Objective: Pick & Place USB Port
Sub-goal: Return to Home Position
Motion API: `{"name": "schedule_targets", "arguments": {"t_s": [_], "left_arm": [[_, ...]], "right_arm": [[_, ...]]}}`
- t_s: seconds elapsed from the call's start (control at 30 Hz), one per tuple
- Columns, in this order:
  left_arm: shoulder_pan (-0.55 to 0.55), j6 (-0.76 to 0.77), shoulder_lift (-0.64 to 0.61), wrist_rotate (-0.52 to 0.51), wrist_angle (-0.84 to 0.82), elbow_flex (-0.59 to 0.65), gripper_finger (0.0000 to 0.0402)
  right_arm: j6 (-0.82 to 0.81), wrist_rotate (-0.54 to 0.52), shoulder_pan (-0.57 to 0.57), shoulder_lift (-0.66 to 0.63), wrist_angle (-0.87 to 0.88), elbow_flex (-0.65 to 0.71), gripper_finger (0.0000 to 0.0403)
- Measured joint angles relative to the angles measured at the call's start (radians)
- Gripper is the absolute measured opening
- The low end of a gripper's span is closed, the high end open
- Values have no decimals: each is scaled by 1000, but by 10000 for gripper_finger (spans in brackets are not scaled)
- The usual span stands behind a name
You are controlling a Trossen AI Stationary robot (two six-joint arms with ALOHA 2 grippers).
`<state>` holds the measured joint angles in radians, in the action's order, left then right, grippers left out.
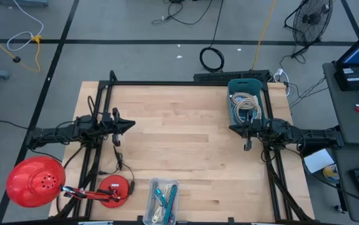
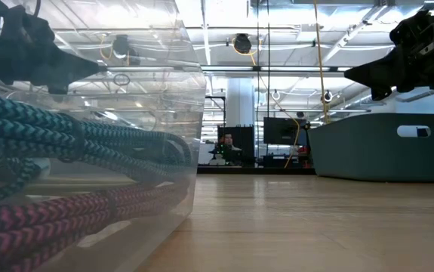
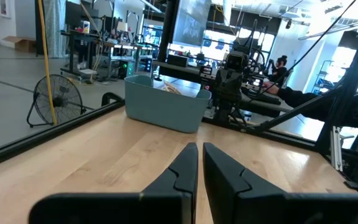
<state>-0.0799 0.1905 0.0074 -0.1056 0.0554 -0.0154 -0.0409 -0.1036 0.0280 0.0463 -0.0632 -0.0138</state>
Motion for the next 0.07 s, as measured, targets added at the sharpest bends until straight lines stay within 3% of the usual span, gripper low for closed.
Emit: {"name": "schedule_targets", "arguments": {"t_s": [0.07], "left_arm": [[0,0,0,0,0,0,26]], "right_arm": [[0,0,0,0,0,0,0]]}}
